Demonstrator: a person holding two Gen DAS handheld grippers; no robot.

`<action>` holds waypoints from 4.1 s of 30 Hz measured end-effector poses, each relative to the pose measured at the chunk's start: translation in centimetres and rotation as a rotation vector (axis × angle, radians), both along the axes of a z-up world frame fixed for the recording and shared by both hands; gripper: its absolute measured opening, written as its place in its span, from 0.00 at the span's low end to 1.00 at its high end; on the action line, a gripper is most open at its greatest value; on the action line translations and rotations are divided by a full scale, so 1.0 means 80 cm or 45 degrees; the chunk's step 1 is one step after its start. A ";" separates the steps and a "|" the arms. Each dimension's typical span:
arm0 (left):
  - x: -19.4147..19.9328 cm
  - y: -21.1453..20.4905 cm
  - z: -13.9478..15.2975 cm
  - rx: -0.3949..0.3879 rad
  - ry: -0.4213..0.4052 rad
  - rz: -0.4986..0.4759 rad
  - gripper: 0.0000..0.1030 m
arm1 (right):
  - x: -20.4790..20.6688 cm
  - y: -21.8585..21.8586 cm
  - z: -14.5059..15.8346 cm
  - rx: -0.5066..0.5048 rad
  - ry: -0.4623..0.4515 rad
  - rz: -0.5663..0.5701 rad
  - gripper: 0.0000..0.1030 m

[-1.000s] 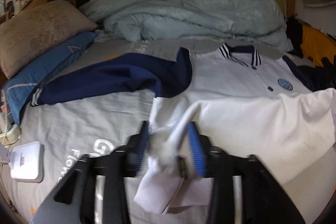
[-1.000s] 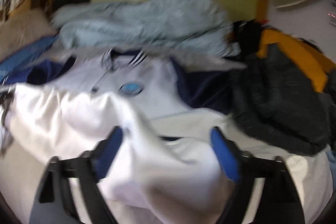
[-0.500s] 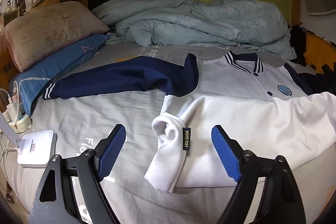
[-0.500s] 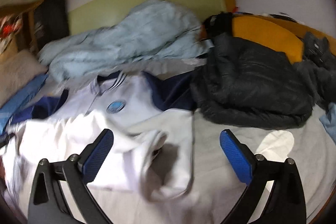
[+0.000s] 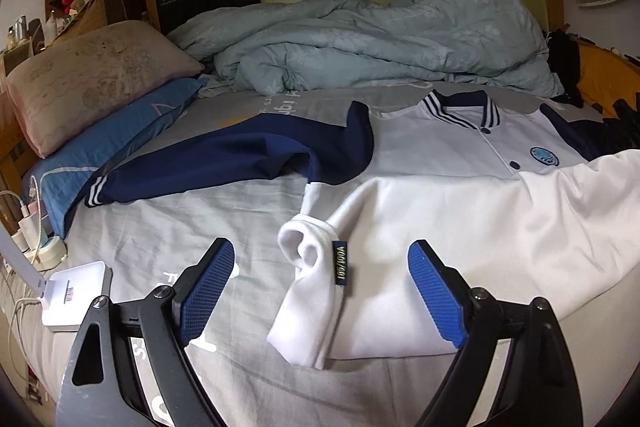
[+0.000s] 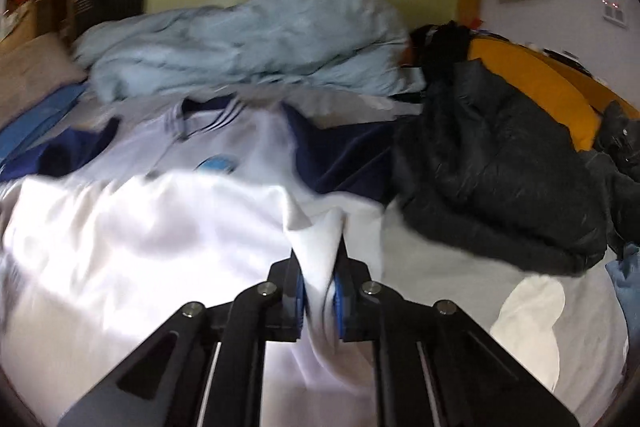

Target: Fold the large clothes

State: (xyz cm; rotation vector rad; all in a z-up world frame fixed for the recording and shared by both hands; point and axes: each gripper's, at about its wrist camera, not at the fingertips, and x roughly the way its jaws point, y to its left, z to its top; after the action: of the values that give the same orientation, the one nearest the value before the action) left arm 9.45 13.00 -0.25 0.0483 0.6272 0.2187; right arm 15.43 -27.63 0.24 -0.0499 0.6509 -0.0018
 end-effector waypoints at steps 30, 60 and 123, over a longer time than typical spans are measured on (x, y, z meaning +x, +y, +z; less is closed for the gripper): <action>-0.009 0.032 -0.003 -0.180 0.139 -0.041 0.47 | -0.021 -0.030 -0.002 0.214 0.132 -0.013 0.81; 0.004 0.087 -0.031 -0.186 0.293 0.151 0.06 | 0.004 -0.018 -0.074 0.105 0.418 -0.110 0.69; -0.018 0.077 0.061 -0.369 -0.195 -0.085 0.44 | -0.038 0.003 -0.019 0.140 0.009 -0.018 0.68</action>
State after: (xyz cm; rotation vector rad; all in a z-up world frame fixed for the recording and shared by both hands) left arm 8.02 19.13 4.64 -0.2247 0.4986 0.0646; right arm 12.37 -27.43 -1.30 0.0611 0.6578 0.0206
